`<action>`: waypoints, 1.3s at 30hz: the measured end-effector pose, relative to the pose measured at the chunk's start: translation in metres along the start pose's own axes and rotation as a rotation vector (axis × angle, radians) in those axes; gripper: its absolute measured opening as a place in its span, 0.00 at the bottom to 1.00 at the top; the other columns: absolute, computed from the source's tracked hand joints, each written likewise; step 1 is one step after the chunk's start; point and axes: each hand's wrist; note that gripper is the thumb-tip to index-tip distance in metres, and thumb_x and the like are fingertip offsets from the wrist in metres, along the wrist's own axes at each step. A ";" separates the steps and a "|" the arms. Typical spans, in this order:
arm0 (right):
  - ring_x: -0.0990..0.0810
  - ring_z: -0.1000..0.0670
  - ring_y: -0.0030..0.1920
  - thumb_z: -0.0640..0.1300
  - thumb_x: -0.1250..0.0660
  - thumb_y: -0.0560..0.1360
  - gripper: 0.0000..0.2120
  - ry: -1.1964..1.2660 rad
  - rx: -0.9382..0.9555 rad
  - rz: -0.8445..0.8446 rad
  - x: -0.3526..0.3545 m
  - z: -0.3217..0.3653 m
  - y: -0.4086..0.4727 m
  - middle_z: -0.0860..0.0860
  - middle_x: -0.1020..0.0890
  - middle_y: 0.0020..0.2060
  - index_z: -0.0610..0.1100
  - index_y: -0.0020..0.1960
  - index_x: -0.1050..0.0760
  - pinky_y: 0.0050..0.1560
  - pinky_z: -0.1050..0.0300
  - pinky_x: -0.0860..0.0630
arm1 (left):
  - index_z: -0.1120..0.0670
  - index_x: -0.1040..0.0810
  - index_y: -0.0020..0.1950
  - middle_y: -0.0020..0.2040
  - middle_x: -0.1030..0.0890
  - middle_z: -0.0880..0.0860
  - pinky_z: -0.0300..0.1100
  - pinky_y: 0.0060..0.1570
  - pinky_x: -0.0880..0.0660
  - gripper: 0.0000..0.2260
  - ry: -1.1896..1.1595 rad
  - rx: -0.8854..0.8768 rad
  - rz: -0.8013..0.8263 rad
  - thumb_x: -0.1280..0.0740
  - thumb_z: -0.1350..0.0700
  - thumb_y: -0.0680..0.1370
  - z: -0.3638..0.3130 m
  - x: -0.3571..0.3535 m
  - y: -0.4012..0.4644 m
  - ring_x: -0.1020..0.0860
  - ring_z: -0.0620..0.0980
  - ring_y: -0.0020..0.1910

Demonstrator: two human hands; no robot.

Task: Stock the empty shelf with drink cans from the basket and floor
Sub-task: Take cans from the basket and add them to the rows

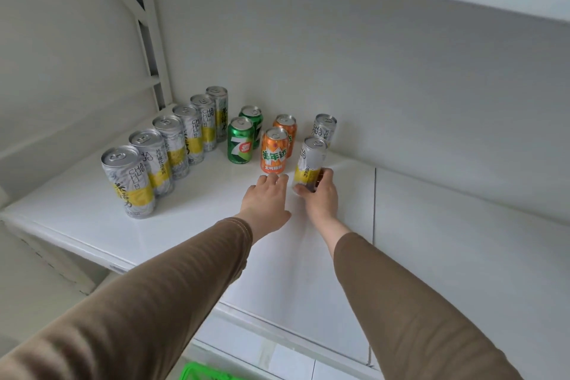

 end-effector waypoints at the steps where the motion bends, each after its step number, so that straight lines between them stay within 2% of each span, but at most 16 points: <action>1: 0.17 0.46 0.49 0.44 0.22 0.70 0.23 -0.005 0.002 0.004 -0.002 0.000 0.007 0.48 0.17 0.52 0.47 0.56 0.34 0.46 0.57 0.26 | 0.54 0.42 0.76 0.72 0.34 0.55 0.51 0.63 0.30 0.36 0.006 -0.004 -0.006 0.30 0.47 0.73 0.000 0.000 0.006 0.34 0.56 0.69; 6: 0.19 0.41 0.53 0.44 0.26 0.74 0.22 -0.106 0.006 0.030 -0.005 0.001 0.039 0.43 0.19 0.56 0.44 0.60 0.36 0.50 0.50 0.23 | 0.55 0.41 0.75 0.71 0.33 0.55 0.50 0.64 0.31 0.34 0.015 -0.009 -0.019 0.30 0.48 0.74 0.001 -0.003 0.024 0.35 0.56 0.69; 10: 0.22 0.38 0.58 0.40 0.31 0.75 0.21 -0.154 0.003 0.031 -0.004 0.000 0.049 0.41 0.21 0.59 0.41 0.64 0.36 0.56 0.44 0.23 | 0.54 0.42 0.75 0.72 0.35 0.55 0.50 0.65 0.32 0.34 0.019 -0.030 -0.024 0.30 0.48 0.74 0.004 -0.008 0.027 0.35 0.56 0.70; 18: 0.26 0.37 0.64 0.39 0.34 0.78 0.21 -0.201 0.002 0.022 -0.004 -0.005 0.050 0.40 0.27 0.65 0.38 0.68 0.35 0.63 0.41 0.27 | 0.53 0.44 0.77 0.72 0.35 0.54 0.50 0.66 0.32 0.35 0.019 -0.035 0.002 0.31 0.48 0.75 0.008 -0.013 0.017 0.35 0.56 0.69; 20: 0.28 0.37 0.68 0.39 0.34 0.79 0.25 -0.190 -0.010 0.019 -0.003 -0.006 0.046 0.40 0.28 0.68 0.38 0.73 0.38 0.66 0.41 0.28 | 0.53 0.44 0.77 0.72 0.35 0.54 0.50 0.66 0.33 0.35 0.020 -0.028 0.007 0.32 0.47 0.75 0.009 -0.013 0.013 0.35 0.56 0.70; 22: 0.33 0.38 0.73 0.42 0.32 0.79 0.33 -0.174 -0.032 0.013 -0.002 -0.005 0.036 0.39 0.31 0.72 0.40 0.79 0.44 0.70 0.42 0.32 | 0.53 0.44 0.77 0.73 0.35 0.54 0.50 0.67 0.33 0.35 0.020 -0.022 0.003 0.32 0.47 0.75 0.011 -0.012 0.006 0.35 0.56 0.70; 25: 0.40 0.39 0.77 0.46 0.31 0.79 0.40 -0.175 -0.061 0.007 0.001 -0.001 0.005 0.40 0.37 0.77 0.42 0.82 0.52 0.73 0.44 0.37 | 0.53 0.45 0.78 0.73 0.35 0.54 0.49 0.67 0.33 0.36 0.008 -0.011 -0.002 0.32 0.47 0.75 0.016 -0.010 -0.008 0.36 0.56 0.71; 32: 0.39 0.39 0.75 0.48 0.30 0.78 0.37 -0.300 0.222 0.138 -0.003 0.013 -0.113 0.42 0.34 0.76 0.40 0.80 0.43 0.74 0.50 0.40 | 0.53 0.42 0.77 0.73 0.36 0.54 0.50 0.64 0.31 0.35 -0.046 0.001 -0.069 0.31 0.46 0.74 0.044 -0.002 -0.082 0.35 0.56 0.70; 36: 0.36 0.40 0.74 0.50 0.29 0.75 0.36 -0.345 0.423 0.157 -0.007 0.017 -0.194 0.43 0.33 0.76 0.41 0.78 0.38 0.75 0.46 0.38 | 0.54 0.38 0.75 0.71 0.34 0.54 0.51 0.61 0.30 0.34 -0.117 -0.008 -0.182 0.29 0.47 0.73 0.064 -0.006 -0.159 0.34 0.57 0.68; 39: 0.37 0.40 0.75 0.53 0.31 0.76 0.34 -0.397 0.555 0.139 -0.011 0.008 -0.256 0.45 0.34 0.76 0.43 0.77 0.36 0.76 0.43 0.39 | 0.54 0.36 0.74 0.72 0.34 0.55 0.53 0.64 0.31 0.34 -0.129 -0.024 -0.260 0.29 0.49 0.71 0.078 -0.019 -0.225 0.35 0.58 0.69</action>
Point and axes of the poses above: each hand's wrist, its own y-axis towards the middle knuckle, its own x-axis out of the back of the hand, z = x × y
